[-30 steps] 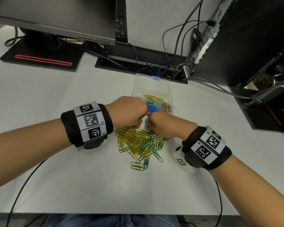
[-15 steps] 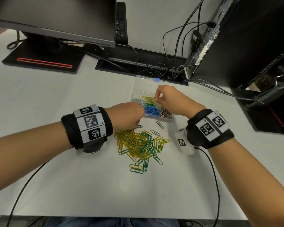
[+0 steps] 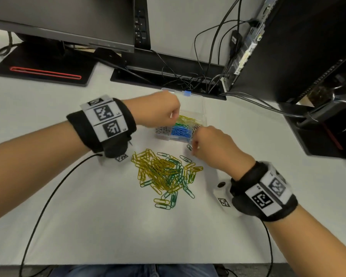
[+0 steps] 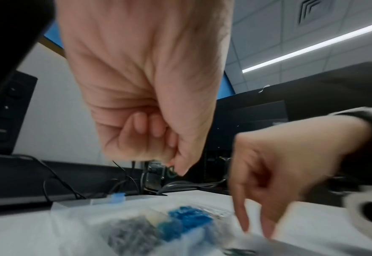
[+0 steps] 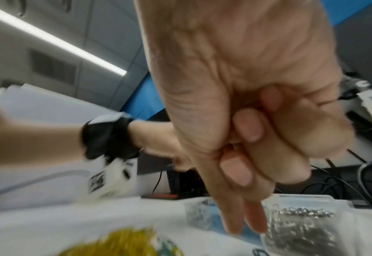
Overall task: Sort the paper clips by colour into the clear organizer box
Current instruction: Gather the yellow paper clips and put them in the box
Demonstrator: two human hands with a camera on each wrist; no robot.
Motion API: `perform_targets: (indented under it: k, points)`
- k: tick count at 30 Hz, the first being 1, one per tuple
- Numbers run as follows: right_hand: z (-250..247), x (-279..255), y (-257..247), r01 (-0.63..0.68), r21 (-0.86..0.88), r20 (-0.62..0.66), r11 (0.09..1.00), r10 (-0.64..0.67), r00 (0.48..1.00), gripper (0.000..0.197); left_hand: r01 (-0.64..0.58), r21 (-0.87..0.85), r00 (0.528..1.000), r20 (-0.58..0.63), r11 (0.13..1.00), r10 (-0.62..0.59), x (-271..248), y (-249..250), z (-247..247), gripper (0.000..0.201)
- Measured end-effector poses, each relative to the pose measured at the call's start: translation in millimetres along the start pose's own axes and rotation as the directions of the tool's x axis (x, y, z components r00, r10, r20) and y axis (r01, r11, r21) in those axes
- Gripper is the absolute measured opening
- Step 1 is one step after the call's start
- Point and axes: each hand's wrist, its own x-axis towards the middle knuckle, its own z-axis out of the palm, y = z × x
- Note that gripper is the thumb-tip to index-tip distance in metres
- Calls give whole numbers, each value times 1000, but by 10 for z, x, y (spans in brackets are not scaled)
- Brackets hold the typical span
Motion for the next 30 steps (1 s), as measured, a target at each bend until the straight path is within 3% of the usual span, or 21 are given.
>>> perform_targets:
  k: [2,5,10,18,22,25,30]
  points:
    - [47,-13,-58,13,-94,-15,995,-14,1000,5,-3,12,999,-52,1000,3,134,8,-51,16]
    - [88,5,-97,30,-163,7,986,-29,1000,19,21,0,999,-37,1000,-21,216,-16,-20,21]
    - [95,43,-98,16,-117,76,993,-8,997,17,16,-81,999,-43,997,-20,89,-53,-4,16]
    - [89,52,-34,10,-8,175,1000,-9,984,17,-111,66,979,180,992,97,-275,44,175,11]
    - [-86,126,3,66,88,-49,994,-62,997,9,-160,164,966,228,973,120,-322,99,286,17]
    - [-193,319,36,53,-8,-210,999,-53,976,8,-198,215,961,232,956,147,-307,109,336,17]
    - [-171,493,102,-27,45,-227,999,37,973,22,-199,244,956,261,949,134,-321,133,376,9]
